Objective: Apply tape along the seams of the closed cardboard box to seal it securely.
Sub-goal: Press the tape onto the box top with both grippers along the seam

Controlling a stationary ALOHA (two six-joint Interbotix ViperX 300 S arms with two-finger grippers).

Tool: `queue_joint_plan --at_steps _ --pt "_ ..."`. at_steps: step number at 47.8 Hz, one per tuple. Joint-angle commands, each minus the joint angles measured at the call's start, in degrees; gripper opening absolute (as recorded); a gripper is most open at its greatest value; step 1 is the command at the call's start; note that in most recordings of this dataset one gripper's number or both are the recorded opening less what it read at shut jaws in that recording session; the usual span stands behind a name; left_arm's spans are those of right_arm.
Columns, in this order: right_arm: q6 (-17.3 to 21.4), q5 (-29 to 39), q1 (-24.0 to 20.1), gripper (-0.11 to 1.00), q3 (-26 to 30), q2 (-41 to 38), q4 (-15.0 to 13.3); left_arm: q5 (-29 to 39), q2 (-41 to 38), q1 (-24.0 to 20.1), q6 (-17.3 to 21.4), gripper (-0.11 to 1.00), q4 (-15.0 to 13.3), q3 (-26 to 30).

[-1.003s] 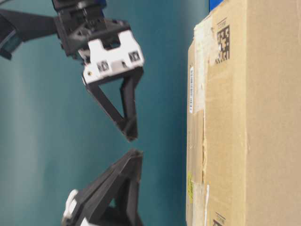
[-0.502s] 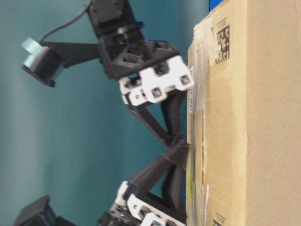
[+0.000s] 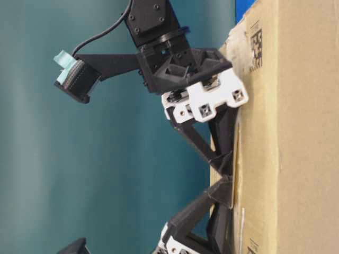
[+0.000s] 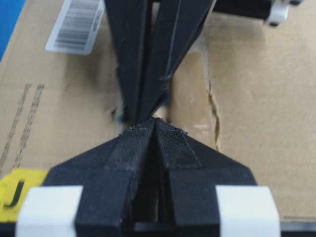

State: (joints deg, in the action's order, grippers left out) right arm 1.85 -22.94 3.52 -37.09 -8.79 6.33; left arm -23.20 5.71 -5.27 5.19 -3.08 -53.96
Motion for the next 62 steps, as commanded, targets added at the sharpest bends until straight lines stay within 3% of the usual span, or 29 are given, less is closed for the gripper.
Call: queue_joint_plan --at_steps 1,30,48,56,62 --pt "-0.09 1.67 -1.05 0.00 -0.88 1.32 0.18 0.26 0.35 -0.70 -0.18 0.00 -0.18 -0.44" --pt "-0.35 0.62 -1.14 0.00 -9.23 7.65 3.43 0.88 4.13 -1.32 -2.02 0.00 -0.18 -6.86" --pt "-3.52 -0.53 -1.05 0.00 -7.38 15.64 3.08 0.88 10.81 -0.26 0.79 0.00 0.88 -0.97" --pt "-4.57 -2.20 -0.53 0.00 -5.27 14.24 3.08 0.88 8.26 1.85 4.22 0.00 0.88 2.81" --pt "-4.92 -2.20 -0.44 0.00 -2.72 11.51 3.08 0.97 5.19 2.99 4.57 0.00 0.88 5.10"
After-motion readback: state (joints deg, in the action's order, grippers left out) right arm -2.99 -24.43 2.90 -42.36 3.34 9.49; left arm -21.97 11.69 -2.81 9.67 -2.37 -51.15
